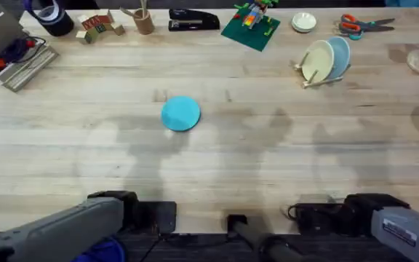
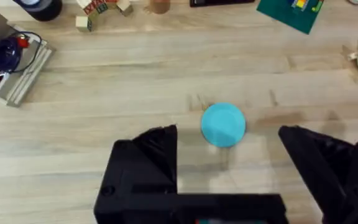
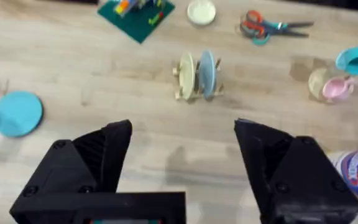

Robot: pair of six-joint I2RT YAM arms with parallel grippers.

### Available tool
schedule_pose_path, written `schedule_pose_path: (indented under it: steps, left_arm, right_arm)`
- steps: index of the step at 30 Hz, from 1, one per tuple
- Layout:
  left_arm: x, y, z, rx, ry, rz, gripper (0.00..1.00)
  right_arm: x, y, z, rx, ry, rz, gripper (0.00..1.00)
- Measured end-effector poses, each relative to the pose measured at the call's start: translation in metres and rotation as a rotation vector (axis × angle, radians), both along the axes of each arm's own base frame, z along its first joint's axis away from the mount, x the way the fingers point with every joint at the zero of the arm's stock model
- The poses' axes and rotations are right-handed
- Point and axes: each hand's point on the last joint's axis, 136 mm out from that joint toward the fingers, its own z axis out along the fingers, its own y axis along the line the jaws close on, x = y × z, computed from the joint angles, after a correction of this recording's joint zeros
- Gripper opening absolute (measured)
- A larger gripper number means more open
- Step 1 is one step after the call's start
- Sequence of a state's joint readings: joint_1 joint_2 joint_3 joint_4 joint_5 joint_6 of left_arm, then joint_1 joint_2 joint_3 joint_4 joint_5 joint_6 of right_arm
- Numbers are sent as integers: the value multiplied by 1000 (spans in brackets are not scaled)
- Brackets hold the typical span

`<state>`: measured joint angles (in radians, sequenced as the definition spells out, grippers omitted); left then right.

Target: Pick up the plates from the table one by one and place each into a slot on the dish rack.

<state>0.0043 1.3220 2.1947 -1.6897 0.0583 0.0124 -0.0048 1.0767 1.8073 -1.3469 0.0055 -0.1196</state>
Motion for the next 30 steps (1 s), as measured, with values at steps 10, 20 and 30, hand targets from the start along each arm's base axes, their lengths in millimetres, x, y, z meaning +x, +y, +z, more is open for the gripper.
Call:
schedule_pose_path:
  steps: [10,20,30]
  left_arm:
    - [3,0,2,-5,-4,3,993]
    - [3,0,2,-10,-5,6,751]
    - [3,-1,2,-12,-5,6,40]
  right_arm:
    - [7,0,-9,1,62,1,995]
    - [8,0,-8,2,55,2,993]
    - [8,0,-7,2,55,2,994]
